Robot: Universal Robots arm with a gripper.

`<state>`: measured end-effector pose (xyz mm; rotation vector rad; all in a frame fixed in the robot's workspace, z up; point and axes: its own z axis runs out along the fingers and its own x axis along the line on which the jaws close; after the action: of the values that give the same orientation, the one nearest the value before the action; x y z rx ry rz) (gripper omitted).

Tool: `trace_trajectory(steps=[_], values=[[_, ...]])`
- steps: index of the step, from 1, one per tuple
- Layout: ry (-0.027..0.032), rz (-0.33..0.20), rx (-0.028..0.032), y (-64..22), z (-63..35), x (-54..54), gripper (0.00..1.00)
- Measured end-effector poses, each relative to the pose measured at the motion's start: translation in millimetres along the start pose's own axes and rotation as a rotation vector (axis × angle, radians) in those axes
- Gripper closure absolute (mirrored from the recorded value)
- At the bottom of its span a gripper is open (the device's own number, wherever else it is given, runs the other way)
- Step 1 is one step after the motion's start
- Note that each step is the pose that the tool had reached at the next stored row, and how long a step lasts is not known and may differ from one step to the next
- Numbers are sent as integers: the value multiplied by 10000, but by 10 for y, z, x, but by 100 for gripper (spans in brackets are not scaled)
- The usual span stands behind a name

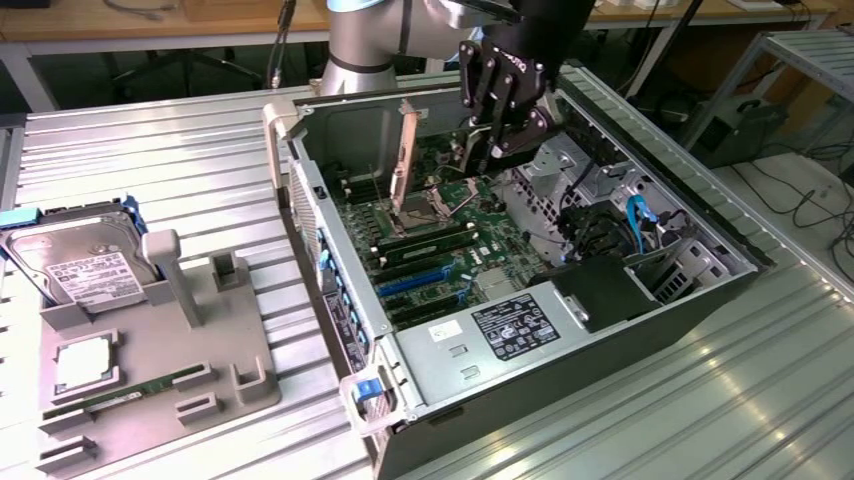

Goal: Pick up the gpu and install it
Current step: 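Insert the gpu into the slot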

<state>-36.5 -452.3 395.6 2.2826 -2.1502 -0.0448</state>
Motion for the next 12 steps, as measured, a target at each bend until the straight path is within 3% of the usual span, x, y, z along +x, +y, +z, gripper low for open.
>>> trace_trajectory(steps=[3, 5, 10, 11, 12], values=[[-2, 167, 24, -7, 300, 5, 72], [-3, 167, 24, -10, 433, 8, 72], [-3, 167, 24, -15, 621, 11, 72], [-2, 198, 24, -16, 696, 12, 72], [-1, 198, 23, -16, 699, 13, 72]])
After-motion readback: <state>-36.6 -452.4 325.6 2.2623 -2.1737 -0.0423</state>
